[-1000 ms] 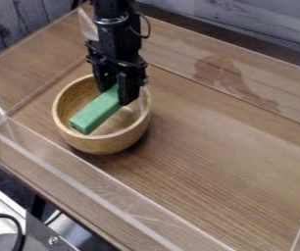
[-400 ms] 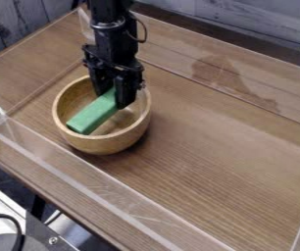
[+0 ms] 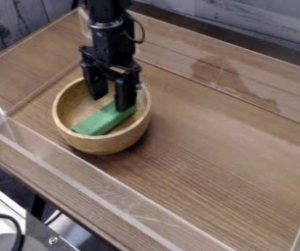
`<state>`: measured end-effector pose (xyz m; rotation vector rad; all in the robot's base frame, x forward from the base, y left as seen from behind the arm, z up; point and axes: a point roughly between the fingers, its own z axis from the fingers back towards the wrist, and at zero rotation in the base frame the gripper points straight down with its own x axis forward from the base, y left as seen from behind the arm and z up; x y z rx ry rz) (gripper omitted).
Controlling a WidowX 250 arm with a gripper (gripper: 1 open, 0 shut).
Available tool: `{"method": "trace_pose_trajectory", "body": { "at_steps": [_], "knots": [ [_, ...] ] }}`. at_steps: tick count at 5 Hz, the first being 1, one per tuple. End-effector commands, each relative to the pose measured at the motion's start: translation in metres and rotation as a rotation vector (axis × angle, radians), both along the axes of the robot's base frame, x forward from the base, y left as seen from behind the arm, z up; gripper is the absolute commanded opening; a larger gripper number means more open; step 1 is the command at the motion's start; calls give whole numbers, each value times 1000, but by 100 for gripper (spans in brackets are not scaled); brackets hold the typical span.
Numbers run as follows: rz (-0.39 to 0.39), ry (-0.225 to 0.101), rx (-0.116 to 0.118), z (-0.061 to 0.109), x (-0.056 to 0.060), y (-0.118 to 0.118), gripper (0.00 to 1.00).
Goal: Put the green block in the brown bowl
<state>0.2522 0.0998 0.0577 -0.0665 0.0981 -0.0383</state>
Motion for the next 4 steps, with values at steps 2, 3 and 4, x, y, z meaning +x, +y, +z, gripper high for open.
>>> {"method": "trace_pose_trajectory", "body": {
  "at_steps": [2, 3, 4],
  "knots": [
    [23, -65, 19, 25, 7, 3, 100],
    [31, -72, 18, 31, 8, 1, 100],
    [40, -88, 18, 40, 9, -1, 100]
  ]
}}
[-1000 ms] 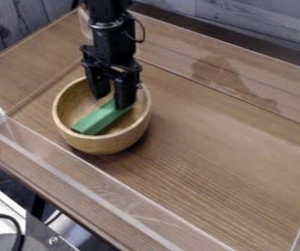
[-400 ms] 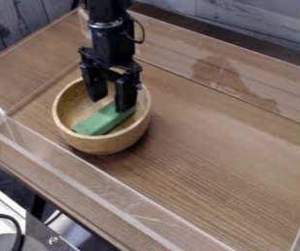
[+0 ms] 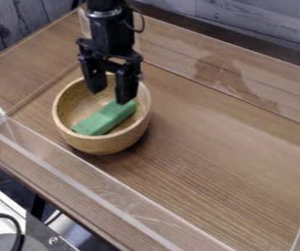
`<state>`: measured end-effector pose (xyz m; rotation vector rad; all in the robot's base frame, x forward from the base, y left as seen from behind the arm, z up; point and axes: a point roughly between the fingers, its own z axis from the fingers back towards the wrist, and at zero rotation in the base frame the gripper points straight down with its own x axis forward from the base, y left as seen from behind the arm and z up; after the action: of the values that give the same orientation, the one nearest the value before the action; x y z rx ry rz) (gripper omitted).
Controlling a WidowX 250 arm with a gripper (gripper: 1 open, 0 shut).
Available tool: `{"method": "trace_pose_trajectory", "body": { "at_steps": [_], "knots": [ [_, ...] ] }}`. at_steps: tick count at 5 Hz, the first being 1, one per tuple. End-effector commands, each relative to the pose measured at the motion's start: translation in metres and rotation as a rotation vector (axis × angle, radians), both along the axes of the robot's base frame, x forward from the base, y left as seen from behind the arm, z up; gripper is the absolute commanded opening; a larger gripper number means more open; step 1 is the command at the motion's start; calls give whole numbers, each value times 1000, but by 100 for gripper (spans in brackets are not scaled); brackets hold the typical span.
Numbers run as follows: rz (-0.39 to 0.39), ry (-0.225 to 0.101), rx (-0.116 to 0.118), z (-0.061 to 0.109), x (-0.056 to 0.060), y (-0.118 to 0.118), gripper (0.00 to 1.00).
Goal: Put the green block in the brown bowl
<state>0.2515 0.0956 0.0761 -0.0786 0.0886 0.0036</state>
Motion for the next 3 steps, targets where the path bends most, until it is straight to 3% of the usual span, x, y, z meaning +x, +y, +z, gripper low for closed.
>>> {"method": "trace_pose_trajectory", "body": {
  "at_steps": [1, 3],
  "knots": [
    [5, -86, 31, 25, 10, 1, 100],
    [12, -85, 32, 24, 10, 0, 100]
  ]
}}
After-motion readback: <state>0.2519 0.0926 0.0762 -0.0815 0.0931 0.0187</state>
